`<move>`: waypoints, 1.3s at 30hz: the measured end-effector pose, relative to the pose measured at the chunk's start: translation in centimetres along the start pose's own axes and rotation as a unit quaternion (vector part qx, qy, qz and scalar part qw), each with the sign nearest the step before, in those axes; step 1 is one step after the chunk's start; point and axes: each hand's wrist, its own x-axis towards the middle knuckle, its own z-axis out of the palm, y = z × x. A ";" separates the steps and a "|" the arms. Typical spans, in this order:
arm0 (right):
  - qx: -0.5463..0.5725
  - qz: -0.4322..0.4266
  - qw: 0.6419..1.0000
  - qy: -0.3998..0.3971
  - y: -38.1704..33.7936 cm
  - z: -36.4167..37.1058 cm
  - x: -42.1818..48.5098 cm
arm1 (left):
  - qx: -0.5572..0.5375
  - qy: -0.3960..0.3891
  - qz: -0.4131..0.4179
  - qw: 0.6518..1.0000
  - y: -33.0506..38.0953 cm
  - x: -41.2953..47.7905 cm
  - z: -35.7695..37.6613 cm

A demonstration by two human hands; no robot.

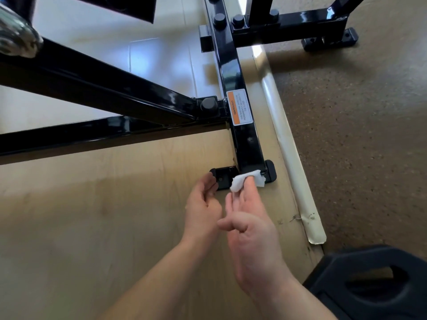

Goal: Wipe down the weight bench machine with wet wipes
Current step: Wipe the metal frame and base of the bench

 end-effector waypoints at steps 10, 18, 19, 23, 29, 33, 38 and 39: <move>-0.025 0.020 0.996 0.078 0.6 -3.0 3.4 | 0.050 -0.038 0.056 0.996 0.5 -0.4 -0.5; 0.002 0.043 0.998 0.051 1.5 -2.8 3.6 | 0.049 -0.030 0.065 0.996 1.0 -0.2 -0.1; -0.013 0.038 0.997 0.071 2.0 -3.1 3.9 | 0.045 -0.031 0.062 0.997 1.0 -0.2 0.0; -0.025 0.019 0.994 0.108 1.3 -0.1 3.0 | 0.050 -0.037 0.049 0.997 1.2 -0.1 -0.5; -0.078 -0.023 0.985 0.153 4.0 3.7 3.6 | 0.037 -0.038 -0.020 0.998 2.6 0.9 -2.7; -0.071 -0.120 0.971 0.192 4.2 4.4 5.5 | 0.001 -0.144 -0.077 0.987 4.0 1.3 -5.4; -0.087 -0.095 0.982 0.136 3.6 6.4 6.1 | -0.129 -0.133 -0.134 0.974 7.1 1.9 -8.1; -0.099 -0.094 0.984 0.117 3.8 6.9 5.8 | -0.101 -0.113 -0.126 0.980 7.1 2.2 -8.8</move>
